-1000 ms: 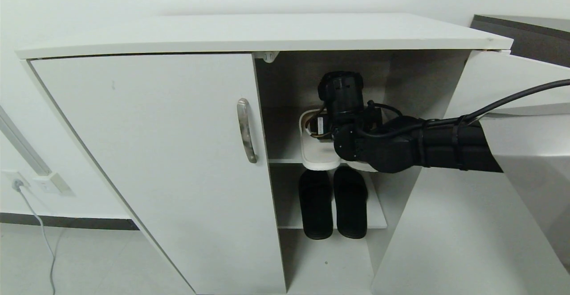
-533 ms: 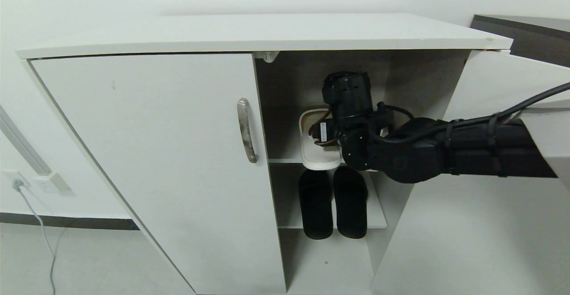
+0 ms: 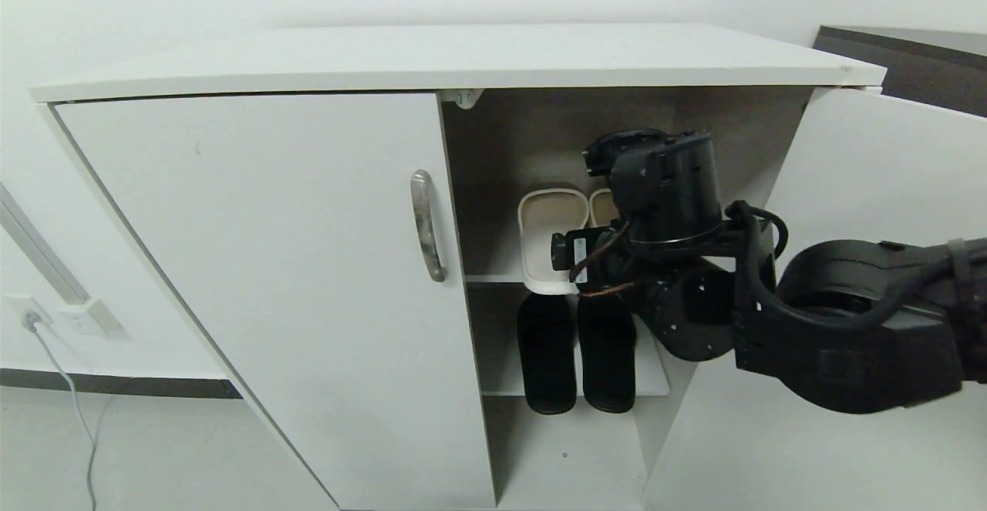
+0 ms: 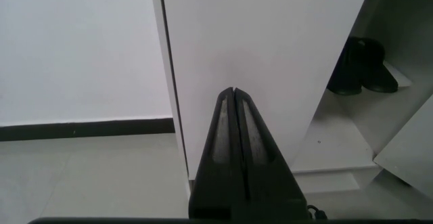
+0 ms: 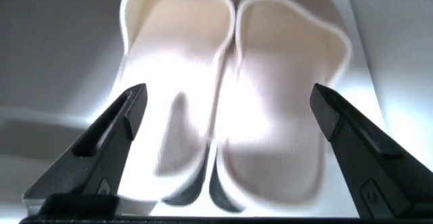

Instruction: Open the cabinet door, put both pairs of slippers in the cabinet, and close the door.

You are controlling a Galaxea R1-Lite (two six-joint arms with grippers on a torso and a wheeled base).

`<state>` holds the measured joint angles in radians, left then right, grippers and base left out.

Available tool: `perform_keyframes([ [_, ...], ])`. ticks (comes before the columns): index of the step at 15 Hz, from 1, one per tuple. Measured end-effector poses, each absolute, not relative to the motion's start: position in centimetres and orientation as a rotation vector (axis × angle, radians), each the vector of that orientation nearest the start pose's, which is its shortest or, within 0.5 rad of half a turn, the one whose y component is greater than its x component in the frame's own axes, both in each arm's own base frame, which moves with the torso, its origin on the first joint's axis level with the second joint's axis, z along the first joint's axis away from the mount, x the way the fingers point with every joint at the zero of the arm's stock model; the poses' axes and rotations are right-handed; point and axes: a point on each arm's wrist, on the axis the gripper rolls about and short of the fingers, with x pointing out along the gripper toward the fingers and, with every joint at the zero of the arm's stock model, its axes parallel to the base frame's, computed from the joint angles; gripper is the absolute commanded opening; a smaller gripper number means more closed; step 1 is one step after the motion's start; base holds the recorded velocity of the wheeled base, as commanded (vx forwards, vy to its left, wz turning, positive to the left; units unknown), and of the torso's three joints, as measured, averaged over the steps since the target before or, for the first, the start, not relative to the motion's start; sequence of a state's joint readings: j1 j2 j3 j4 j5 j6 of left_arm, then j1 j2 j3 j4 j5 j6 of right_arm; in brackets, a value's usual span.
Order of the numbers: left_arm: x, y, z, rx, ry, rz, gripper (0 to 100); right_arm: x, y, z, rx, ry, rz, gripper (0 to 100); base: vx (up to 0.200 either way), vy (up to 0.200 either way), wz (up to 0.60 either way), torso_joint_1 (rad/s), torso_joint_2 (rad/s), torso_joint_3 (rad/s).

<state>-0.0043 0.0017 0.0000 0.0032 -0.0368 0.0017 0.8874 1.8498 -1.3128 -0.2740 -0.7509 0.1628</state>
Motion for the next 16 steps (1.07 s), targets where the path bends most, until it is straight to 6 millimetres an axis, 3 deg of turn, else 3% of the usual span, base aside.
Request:
perform_keyframes([
  [2, -2.3, -0.1, 7.5, 0.002, 0.004, -0.041, 0, 22.9, 26.9, 23.5, -0.010, 0.174, 0.147, 100, 0.000, 0.000, 0.00, 0.000, 0.00, 0.000],
  [3, -2.3, -0.1, 7.5, 0.001, 0.005, -0.041, 0, 22.5, 26.6, 23.0, -0.001, 0.167, 0.159, 0, 0.000, 0.000, 0.00, 0.000, 0.00, 0.000],
  [11, -2.3, -0.1, 7.5, 0.003, 0.005, -0.041, 0, 19.2, 25.4, 20.2, 0.025, 0.155, 0.321, 0, 0.000, 0.000, 0.00, 0.000, 0.00, 0.000],
  [16, -2.3, -0.1, 7.5, 0.002, 0.005, -0.041, 0, 18.6, 25.1, 19.6, 0.011, 0.163, 0.334, 0, 0.000, 0.000, 0.00, 0.000, 0.00, 0.000],
])
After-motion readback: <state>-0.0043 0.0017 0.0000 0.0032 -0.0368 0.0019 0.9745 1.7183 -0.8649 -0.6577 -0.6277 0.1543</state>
